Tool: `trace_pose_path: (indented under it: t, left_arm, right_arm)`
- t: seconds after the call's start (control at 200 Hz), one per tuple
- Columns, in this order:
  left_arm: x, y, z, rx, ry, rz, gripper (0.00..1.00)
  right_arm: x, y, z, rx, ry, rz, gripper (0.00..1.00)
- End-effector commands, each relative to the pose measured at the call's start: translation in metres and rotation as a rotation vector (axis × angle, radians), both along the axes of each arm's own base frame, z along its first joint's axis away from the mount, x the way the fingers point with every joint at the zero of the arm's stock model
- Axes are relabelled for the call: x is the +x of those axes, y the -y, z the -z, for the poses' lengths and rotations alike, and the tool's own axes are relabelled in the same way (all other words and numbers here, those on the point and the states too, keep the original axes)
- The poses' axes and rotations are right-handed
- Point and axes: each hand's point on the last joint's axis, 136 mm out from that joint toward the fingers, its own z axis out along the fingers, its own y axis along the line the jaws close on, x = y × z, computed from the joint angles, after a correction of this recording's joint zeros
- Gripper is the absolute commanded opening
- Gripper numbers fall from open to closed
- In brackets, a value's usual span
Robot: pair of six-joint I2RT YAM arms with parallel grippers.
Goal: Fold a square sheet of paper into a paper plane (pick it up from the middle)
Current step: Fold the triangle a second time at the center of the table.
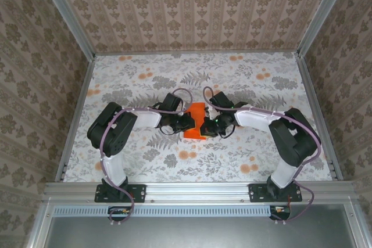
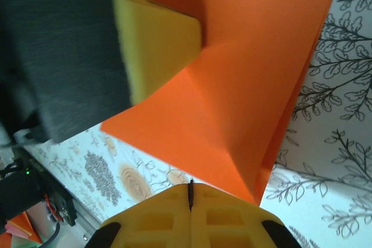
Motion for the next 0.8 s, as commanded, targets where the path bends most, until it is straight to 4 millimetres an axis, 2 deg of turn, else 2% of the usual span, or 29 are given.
trace_pose_path:
  t: [0.0,0.195,0.405,0.795]
  left_arm:
    - [-0.042,-0.047,0.061,0.246,-0.175,-0.040,0.00]
    - [-0.045,-0.050,0.064,0.258,-0.189,-0.042,0.00]
    - [-0.047,-0.052,0.065,0.265,-0.197,-0.045,0.00]
    - [-0.050,-0.057,0.070,0.291,-0.216,-0.055,0.00]
  right_arm:
    - [0.012,-0.011,0.000,0.001,0.009,0.017,0.00]
    - [0.018,-0.018,0.005,-0.009,0.008,0.005,0.00]
    - [0.021,-0.015,0.017,-0.046,-0.007,0.012,0.00]
    - [0.005,0.000,0.034,-0.113,-0.051,0.002,0.00]
